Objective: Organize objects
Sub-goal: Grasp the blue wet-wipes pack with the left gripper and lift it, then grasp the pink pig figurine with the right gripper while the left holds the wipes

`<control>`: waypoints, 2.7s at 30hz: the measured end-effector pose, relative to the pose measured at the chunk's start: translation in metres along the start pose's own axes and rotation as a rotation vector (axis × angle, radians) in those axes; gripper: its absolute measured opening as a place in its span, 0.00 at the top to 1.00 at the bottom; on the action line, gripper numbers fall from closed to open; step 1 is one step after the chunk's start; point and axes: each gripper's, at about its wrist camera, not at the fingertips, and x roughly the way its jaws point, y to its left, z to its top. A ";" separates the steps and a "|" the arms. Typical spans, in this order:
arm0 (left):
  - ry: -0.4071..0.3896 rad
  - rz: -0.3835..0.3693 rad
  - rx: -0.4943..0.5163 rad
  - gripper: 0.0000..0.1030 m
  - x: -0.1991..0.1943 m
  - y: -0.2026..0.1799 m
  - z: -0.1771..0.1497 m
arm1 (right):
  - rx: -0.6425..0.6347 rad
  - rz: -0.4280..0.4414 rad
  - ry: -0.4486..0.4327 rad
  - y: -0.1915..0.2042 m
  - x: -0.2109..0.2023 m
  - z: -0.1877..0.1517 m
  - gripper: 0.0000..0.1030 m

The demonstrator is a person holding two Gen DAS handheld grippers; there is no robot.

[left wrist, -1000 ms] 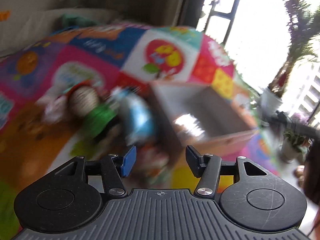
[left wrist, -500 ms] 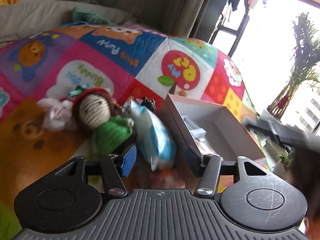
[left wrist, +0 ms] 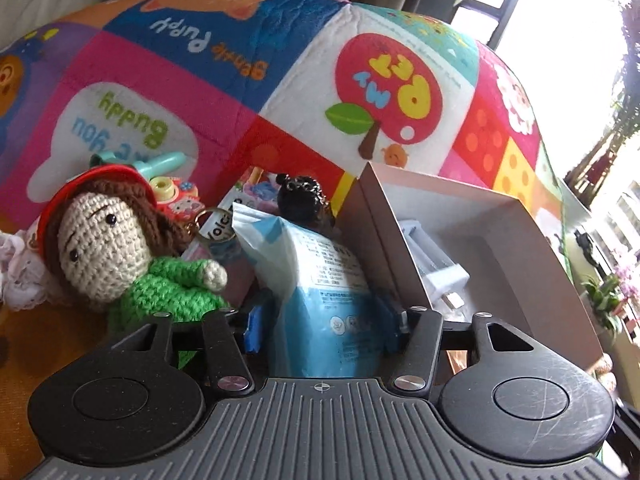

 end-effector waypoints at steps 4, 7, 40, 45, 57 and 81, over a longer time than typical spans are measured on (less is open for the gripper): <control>-0.052 -0.024 0.009 0.70 -0.035 0.007 -0.016 | 0.014 0.033 0.017 0.005 0.016 0.009 0.28; -0.107 -0.120 -0.036 0.84 -0.082 0.018 -0.037 | 0.004 0.041 0.031 0.014 0.027 0.011 0.28; 0.009 -0.026 0.114 0.23 -0.125 0.004 -0.116 | 0.136 -0.142 -0.044 -0.020 -0.008 -0.026 0.05; -0.096 -0.007 0.049 0.23 -0.128 -0.002 -0.083 | 0.156 -0.137 -0.050 -0.021 -0.008 -0.026 0.04; -0.012 0.092 0.080 0.43 -0.044 -0.011 -0.066 | 0.188 -0.136 -0.070 -0.026 -0.011 -0.028 0.02; -0.082 0.058 -0.016 0.37 -0.144 0.027 -0.162 | -0.018 0.160 0.018 0.045 -0.016 -0.025 0.10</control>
